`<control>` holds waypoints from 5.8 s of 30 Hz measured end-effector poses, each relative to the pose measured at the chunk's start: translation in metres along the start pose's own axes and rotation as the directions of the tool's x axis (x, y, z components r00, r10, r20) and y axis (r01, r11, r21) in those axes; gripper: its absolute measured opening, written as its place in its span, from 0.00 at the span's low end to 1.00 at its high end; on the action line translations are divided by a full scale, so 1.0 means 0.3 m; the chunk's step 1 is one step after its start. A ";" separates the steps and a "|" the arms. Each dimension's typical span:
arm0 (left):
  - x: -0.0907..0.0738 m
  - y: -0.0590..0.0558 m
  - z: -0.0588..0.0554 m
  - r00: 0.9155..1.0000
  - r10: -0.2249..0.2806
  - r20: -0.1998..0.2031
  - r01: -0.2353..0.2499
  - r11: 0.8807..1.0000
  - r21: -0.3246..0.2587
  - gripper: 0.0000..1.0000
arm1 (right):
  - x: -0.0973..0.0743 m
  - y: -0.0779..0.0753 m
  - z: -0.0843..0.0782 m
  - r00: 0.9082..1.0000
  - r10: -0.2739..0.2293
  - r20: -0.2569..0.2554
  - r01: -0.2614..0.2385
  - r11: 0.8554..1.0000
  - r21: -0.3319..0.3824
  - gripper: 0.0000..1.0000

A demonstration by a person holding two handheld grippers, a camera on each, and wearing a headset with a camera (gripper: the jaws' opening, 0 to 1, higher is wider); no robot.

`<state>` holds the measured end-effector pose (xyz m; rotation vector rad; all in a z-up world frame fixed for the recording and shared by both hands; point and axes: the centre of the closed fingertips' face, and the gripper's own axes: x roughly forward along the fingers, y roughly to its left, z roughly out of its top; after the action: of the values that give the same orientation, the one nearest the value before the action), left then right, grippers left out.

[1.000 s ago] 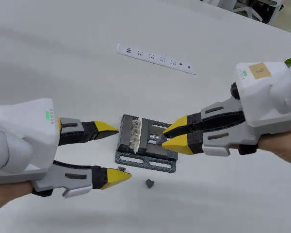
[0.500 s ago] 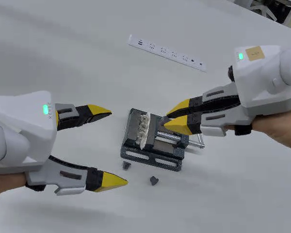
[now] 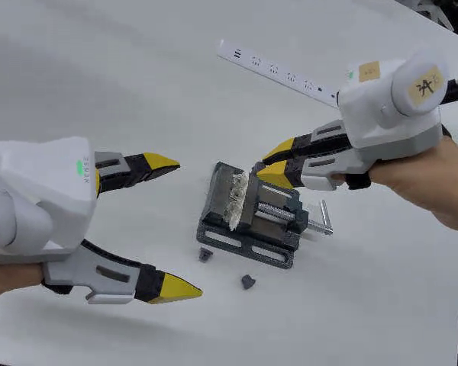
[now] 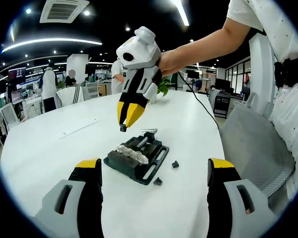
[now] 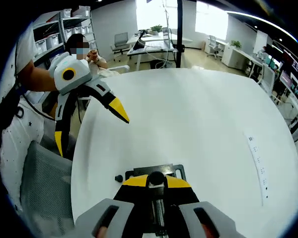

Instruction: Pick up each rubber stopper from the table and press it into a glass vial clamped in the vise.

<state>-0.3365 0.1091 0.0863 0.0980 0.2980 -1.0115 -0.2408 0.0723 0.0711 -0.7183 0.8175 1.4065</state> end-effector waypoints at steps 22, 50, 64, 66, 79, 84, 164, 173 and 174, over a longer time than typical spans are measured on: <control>0.005 0.002 -0.041 1.000 -0.015 -0.001 0.015 1.000 -0.020 0.91 | 0.102 -0.046 -0.073 0.994 -0.001 -0.113 -0.005 0.999 -0.051 0.06; 0.013 -0.010 -0.052 1.000 -0.026 -0.004 0.026 0.999 -0.032 0.89 | 0.124 -0.046 -0.086 0.985 -0.026 -0.171 0.001 0.989 -0.146 0.05; 0.009 -0.011 -0.053 1.000 -0.023 -0.003 0.023 0.999 -0.035 0.88 | 0.129 -0.044 -0.087 0.977 -0.079 -0.199 0.041 0.981 -0.188 0.05; 0.010 -0.012 -0.053 1.000 -0.024 0.000 0.024 0.999 -0.037 0.88 | 0.127 -0.047 -0.086 0.976 -0.079 -0.203 0.040 0.981 -0.190 0.05; 0.013 -0.012 -0.050 1.000 -0.029 -0.002 0.029 0.999 -0.035 0.87 | 0.126 -0.041 -0.084 0.978 -0.073 -0.196 0.033 0.979 -0.200 0.07; 0.013 -0.010 -0.052 1.000 -0.025 -0.002 0.025 0.999 -0.038 0.87 | 0.121 -0.041 -0.081 0.980 -0.066 -0.187 0.029 0.980 -0.196 0.07; 0.020 0.003 -0.049 1.000 -0.022 0.022 0.023 0.999 -0.047 0.83 | 0.130 -0.034 -0.078 0.956 0.000 -0.293 -0.064 0.976 -0.208 0.00; 0.015 0.010 -0.048 1.000 -0.014 0.026 0.016 0.999 -0.049 0.83 | 0.132 -0.037 -0.078 0.952 0.019 -0.306 -0.079 0.980 -0.184 0.00; 0.016 0.009 -0.046 1.000 -0.016 0.027 0.017 0.999 -0.049 0.83 | 0.133 -0.038 -0.078 0.952 0.017 -0.307 -0.078 0.979 -0.188 0.00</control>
<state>-0.3344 0.1096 0.0716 0.0376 0.2998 -1.0202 -0.2314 0.0741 0.0245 -1.0955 0.9456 1.4545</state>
